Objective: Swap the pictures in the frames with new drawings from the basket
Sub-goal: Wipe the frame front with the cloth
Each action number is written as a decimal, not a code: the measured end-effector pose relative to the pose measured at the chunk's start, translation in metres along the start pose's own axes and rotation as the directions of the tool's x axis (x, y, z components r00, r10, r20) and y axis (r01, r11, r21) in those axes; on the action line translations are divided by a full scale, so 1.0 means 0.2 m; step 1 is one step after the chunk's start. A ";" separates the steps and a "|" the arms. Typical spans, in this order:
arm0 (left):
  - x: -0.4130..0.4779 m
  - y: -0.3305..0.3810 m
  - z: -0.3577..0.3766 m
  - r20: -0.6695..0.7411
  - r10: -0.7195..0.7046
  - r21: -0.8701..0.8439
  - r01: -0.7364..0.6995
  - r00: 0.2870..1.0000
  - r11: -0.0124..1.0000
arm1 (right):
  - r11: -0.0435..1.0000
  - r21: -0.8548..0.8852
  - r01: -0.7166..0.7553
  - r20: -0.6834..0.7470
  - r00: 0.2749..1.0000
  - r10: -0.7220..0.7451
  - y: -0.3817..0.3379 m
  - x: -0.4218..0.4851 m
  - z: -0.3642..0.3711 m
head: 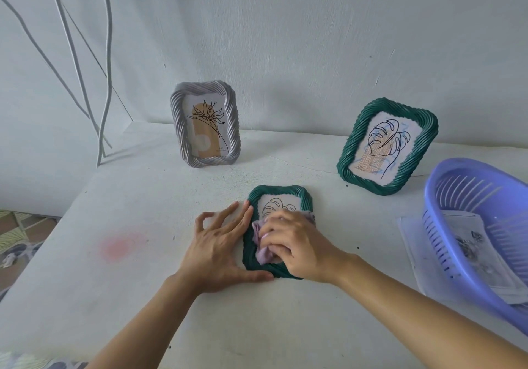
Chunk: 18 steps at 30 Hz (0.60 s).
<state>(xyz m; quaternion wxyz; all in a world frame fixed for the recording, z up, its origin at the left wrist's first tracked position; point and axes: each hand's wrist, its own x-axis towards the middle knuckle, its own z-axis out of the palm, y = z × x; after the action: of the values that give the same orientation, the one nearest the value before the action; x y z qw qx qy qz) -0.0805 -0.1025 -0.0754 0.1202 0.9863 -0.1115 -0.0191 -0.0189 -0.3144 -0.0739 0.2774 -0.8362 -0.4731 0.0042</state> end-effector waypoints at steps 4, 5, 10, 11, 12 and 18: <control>0.00 0.00 0.00 -0.011 -0.012 -0.019 0.012 1.000 1.000 | 0.998 -0.011 0.066 0.095 0.993 -0.064 0.03 -0.11 -0.09; 0.00 0.00 0.00 -0.009 -0.011 -0.027 0.011 1.000 1.000 | 0.997 -0.046 0.058 0.091 0.994 -0.054 0.05 -0.13 -0.11; -0.01 0.00 -0.01 0.013 0.002 -0.044 -0.001 1.000 0.999 | 0.981 -0.185 -0.063 -0.075 0.996 0.050 0.23 -0.14 -0.18; -0.01 0.00 -0.02 0.019 0.000 -0.042 0.000 1.000 0.999 | 0.975 -0.202 -0.092 -0.109 0.991 0.071 0.24 -0.11 -0.18; 0.00 0.00 -0.01 0.028 -0.002 -0.032 0.003 1.000 0.999 | 0.968 -0.218 -0.121 -0.138 0.986 0.092 0.26 -0.08 -0.17; 0.00 0.01 -0.02 0.035 -0.014 -0.045 0.016 0.999 0.999 | 0.955 -0.220 -0.201 -0.268 0.953 0.139 0.25 0.10 -0.09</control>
<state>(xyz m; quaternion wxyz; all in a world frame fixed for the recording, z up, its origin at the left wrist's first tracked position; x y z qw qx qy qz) -0.0810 -0.1025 -0.0710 0.1404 0.9836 -0.1058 -0.0396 0.0352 -0.3266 -0.0775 0.2282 -0.8956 -0.3571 -0.1355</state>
